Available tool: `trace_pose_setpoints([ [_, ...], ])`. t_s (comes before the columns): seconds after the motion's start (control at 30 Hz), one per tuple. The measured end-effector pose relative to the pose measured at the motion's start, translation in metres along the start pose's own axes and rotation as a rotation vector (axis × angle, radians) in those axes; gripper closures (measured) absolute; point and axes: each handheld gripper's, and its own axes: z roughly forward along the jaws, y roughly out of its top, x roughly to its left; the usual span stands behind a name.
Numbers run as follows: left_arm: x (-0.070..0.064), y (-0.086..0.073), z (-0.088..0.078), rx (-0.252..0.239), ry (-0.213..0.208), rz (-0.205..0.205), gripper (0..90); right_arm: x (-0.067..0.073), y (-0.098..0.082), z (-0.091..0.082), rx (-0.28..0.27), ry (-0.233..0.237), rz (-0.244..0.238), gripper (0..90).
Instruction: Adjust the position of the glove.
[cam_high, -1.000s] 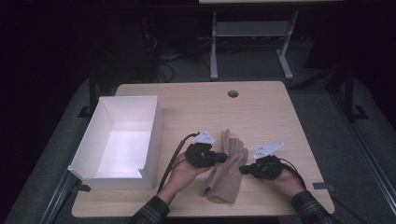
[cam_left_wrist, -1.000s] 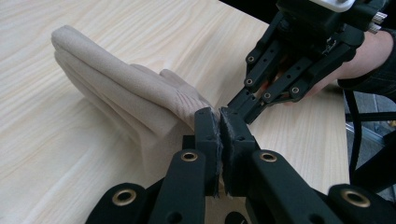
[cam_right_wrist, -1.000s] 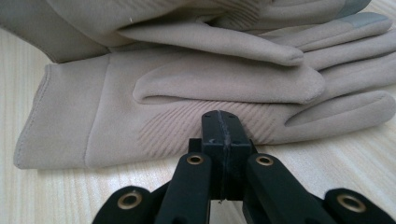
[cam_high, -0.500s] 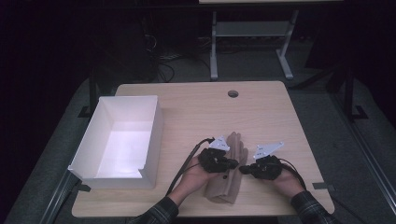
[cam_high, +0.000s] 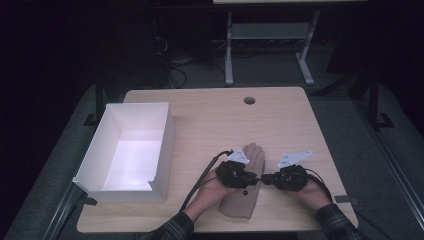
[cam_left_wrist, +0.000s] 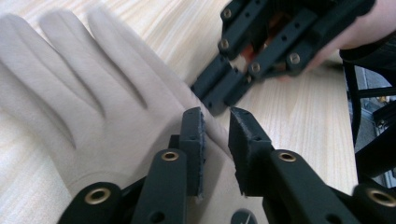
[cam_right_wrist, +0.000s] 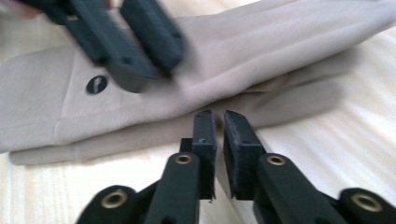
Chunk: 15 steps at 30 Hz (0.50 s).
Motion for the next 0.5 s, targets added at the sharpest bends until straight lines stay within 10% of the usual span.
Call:
trace_pose_setpoints([
  [0.5, -0.017, -0.007, 0.017, 0.067, -0.036, 0.011, 89.3, -0.03, -0.022, -0.023, -0.052, -0.228, 0.122, 35.4],
])
